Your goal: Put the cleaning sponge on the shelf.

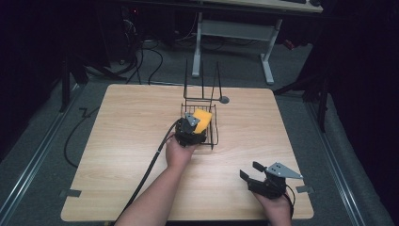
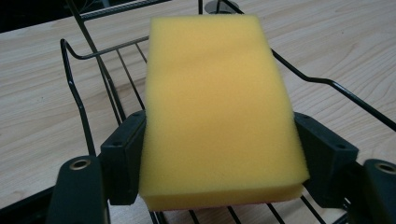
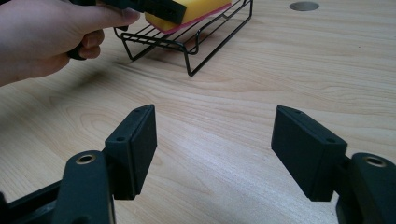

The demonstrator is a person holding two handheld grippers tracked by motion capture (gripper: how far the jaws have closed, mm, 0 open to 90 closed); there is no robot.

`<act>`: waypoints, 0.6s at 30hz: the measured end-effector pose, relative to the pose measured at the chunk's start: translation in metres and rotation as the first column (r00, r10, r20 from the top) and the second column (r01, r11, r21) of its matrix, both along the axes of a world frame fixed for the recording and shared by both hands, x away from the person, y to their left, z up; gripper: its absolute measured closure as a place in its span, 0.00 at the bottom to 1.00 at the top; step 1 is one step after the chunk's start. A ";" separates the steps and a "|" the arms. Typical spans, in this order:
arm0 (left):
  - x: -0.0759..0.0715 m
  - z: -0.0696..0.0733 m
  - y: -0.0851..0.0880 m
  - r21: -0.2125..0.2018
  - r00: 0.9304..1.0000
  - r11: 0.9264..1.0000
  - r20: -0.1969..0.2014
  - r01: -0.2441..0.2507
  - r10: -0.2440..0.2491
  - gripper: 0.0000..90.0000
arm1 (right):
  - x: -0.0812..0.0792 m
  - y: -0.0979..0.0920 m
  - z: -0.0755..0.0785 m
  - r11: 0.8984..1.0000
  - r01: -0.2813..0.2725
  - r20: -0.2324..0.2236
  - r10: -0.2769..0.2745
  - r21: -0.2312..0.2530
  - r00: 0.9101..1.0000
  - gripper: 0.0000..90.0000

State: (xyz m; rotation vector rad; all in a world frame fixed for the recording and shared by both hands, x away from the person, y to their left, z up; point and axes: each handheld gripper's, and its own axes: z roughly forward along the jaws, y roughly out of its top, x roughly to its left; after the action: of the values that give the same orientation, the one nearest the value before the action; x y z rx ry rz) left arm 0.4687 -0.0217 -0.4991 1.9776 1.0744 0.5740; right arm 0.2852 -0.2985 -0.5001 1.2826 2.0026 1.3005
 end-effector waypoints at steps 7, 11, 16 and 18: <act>0.000 0.000 0.000 0.001 1.000 1.000 -0.007 -0.006 0.006 0.29 | 0.000 0.000 0.000 1.000 -0.003 0.002 0.003 -0.001 1.000 0.35; 0.001 -0.002 0.000 0.012 1.000 1.000 -0.016 -0.004 0.004 0.28 | 0.000 0.000 0.000 1.000 -0.003 0.000 0.003 0.000 1.000 0.35; 0.000 -0.003 0.000 0.010 1.000 1.000 -0.018 -0.001 0.001 0.25 | 0.000 -0.001 0.000 1.000 -0.003 0.001 0.003 0.000 1.000 0.35; 0.001 -0.002 0.000 0.007 1.000 1.000 -0.017 -0.003 0.003 0.25 | 0.000 -0.001 0.000 1.000 -0.002 0.000 0.002 0.002 1.000 0.35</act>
State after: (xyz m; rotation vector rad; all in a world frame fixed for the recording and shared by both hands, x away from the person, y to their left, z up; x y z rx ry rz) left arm 0.4693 -0.0213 -0.5013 1.9907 1.0870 0.5636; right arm 0.2850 -0.2991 -0.4999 1.2815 2.0038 1.3039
